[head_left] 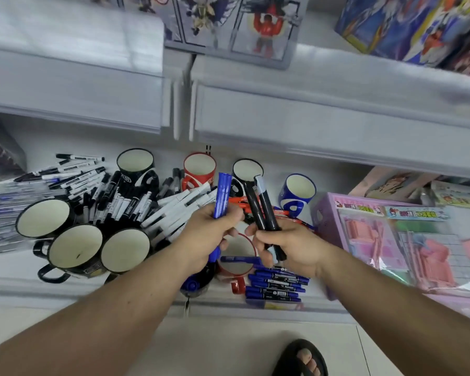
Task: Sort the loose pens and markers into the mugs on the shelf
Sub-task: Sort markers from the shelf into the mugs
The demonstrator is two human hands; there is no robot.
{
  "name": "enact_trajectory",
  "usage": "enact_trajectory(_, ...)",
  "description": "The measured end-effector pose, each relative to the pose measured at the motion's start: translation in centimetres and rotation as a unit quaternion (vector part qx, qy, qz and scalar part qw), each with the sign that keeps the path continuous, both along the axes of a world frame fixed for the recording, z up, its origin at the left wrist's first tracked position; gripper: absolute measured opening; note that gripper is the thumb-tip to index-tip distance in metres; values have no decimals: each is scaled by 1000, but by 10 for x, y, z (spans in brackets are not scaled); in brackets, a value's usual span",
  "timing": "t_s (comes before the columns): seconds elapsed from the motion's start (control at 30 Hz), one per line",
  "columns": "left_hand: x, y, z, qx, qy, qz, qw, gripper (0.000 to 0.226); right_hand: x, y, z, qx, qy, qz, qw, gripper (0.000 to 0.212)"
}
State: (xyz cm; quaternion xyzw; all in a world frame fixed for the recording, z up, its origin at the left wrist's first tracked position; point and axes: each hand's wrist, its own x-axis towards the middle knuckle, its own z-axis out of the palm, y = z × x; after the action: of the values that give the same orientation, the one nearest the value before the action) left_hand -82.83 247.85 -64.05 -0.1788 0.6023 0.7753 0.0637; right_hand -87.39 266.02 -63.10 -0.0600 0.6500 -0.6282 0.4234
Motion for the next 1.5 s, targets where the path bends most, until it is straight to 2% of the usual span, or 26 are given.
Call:
enact_trajectory(0.17,20,2,16,62,34,-46,996,12,33,-19,11,-21,-32,30,999,22)
enact_trajectory(0.27,28,-11,26,86,26,-25,996,6,40,-21,13,-26,-82,24,996,44)
enact_trajectory(0.33,30,-20,28,106,11,1,994,15,45,-20,14,-30,-96,24,995,51)
enact_trajectory(0.43,33,-29,30,132,2,12,991,3,49,-19,19,-8,-62,0,998,45)
enact_trajectory(0.53,36,-31,32,139,0,9,990,11,51,-23,27,36,-22,-15,999,39)
enact_trajectory(0.6,37,-31,32,130,0,0,991,12,48,-24,30,113,6,-37,993,41)
enact_trajectory(0.7,39,-34,36,110,-14,-3,994,19,43,-22,39,286,105,-27,952,42)
enact_trajectory(0.8,38,-40,35,66,-7,0,998,21,38,-16,53,405,274,40,871,23)
enact_trajectory(0.87,36,-45,34,33,-3,-5,999,20,37,-14,65,433,352,110,822,24)
enact_trajectory(0.93,35,-48,33,3,5,-6,1000,15,36,-15,74,424,372,156,811,24)
enact_trajectory(1.03,32,-48,32,-29,24,-3,999,3,35,-21,73,408,364,163,821,21)
enact_trajectory(1.13,30,-46,28,-48,34,-22,998,9,36,-33,63,374,325,146,856,6)
enact_trajectory(1.2,32,-45,25,-75,38,-53,995,10,38,-39,57,309,283,124,899,7)
enact_trajectory(1.3,34,-45,20,-82,26,-98,991,13,38,-41,48,185,203,-5,961,10)
enact_trajectory(1.4,35,-44,16,-81,15,-126,989,21,36,-41,37,114,172,-97,974,11)
enact_trajectory(1.5,33,-42,13,-85,6,-121,989,30,37,-44,32,112,223,-91,964,8)
